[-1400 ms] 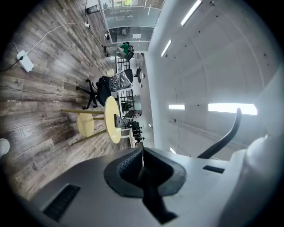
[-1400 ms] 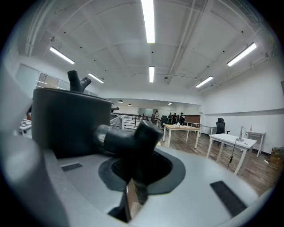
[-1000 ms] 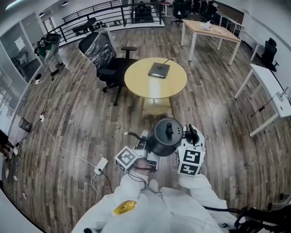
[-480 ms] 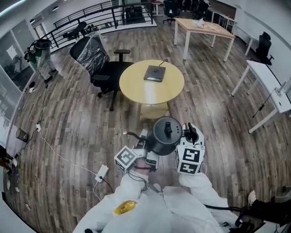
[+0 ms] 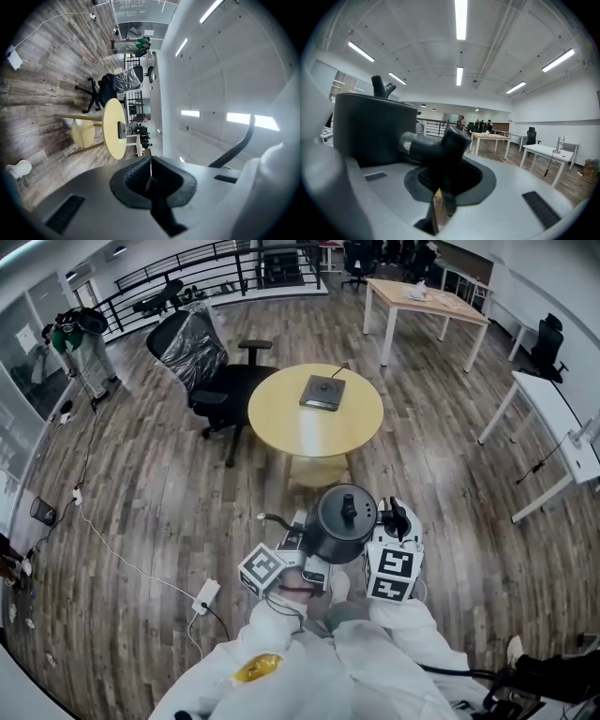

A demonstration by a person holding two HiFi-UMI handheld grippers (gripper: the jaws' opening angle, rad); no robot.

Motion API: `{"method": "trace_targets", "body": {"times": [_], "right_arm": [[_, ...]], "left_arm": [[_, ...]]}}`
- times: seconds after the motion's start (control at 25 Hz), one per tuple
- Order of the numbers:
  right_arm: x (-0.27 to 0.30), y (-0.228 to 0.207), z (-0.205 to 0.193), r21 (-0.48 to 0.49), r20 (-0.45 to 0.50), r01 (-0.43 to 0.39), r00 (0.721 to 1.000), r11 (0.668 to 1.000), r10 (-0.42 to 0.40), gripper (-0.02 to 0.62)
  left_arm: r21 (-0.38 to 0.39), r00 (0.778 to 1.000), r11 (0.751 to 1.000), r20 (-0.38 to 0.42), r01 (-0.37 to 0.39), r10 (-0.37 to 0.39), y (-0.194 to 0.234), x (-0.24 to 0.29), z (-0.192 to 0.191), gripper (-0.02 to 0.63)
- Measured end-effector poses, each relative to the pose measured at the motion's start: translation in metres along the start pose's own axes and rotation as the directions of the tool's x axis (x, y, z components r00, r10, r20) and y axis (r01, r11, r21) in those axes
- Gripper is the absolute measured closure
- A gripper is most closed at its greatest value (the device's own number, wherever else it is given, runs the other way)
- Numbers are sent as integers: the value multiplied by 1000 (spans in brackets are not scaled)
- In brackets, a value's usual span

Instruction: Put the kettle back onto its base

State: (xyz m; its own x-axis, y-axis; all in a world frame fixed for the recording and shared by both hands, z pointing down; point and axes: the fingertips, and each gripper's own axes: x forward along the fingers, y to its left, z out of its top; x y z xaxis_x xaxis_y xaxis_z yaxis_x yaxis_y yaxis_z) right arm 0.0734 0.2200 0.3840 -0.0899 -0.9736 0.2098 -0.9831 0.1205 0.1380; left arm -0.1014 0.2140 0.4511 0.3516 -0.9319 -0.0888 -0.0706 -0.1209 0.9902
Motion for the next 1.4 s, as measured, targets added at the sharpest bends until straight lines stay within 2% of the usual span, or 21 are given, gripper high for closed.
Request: {"method": "trace_targets", "body": {"times": [0.56,1.0,1.4], "right_arm": [[71,-2,8,8,15,-51,999,999,51,543],[170,-19,34,6,23,-92,995,996,92,543],[251,-57,49,2,32,-103,994,995,103,543]], "left_arm": [[33,999,999,45,-3,2,10,56,29,611],[36,997,999,81,-10,8,16,148,57,611],[44,995,999,95,-7,3,22,237,61,611]]}}
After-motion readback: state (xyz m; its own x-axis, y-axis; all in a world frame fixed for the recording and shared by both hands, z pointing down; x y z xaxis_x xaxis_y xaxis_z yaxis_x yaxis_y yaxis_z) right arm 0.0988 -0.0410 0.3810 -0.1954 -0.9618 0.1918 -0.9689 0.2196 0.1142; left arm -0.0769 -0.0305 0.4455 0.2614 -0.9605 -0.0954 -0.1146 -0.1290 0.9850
